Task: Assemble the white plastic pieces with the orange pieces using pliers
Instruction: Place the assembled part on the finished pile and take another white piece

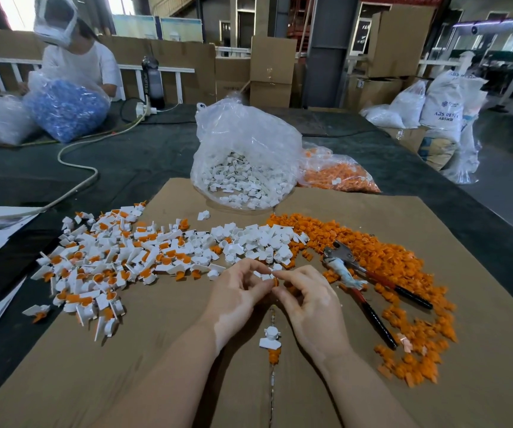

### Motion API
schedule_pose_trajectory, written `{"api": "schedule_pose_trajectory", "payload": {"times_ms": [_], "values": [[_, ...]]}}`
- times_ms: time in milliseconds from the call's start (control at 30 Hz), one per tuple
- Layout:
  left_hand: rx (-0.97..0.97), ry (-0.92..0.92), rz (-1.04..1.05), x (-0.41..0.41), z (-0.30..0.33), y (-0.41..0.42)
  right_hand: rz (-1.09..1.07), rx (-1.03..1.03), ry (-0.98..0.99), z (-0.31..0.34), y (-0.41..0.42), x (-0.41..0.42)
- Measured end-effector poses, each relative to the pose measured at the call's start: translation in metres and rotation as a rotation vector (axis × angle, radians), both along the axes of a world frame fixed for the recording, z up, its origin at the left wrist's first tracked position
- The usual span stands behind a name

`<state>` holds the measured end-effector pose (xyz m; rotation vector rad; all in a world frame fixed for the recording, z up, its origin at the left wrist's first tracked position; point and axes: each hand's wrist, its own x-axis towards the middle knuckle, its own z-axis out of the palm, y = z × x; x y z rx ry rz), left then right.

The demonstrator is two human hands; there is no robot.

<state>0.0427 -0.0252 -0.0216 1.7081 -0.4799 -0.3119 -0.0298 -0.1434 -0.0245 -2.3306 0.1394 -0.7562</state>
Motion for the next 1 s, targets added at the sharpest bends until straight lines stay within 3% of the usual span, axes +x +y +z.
{"api": "schedule_pose_trajectory", "payload": {"times_ms": [167, 300, 433, 567, 700, 1000], "values": [[-0.123, 0.135, -0.014, 0.003, 0.001, -0.001, -0.267, -0.114, 0.09, 0.009, -0.017, -0.005], [-0.118, 0.157, 0.014, 0.007, -0.001, -0.003, -0.639, -0.282, 0.484, 0.027, -0.045, -0.012], [-0.161, 0.201, 0.055, 0.01, -0.001, -0.006, -0.694, -0.307, 0.834, 0.035, -0.06, -0.016], [-0.178, 0.236, 0.073, 0.011, 0.001, -0.006, -0.71, -0.46, 0.825, 0.035, -0.061, -0.019], [-0.217, 0.305, 0.098, 0.012, 0.005, -0.007, -0.612, -0.375, 0.734, 0.045, -0.056, -0.017], [-0.36, 0.441, 0.121, 0.007, 0.018, -0.006, -0.016, 0.191, 0.741, 0.067, -0.018, -0.007]]}}
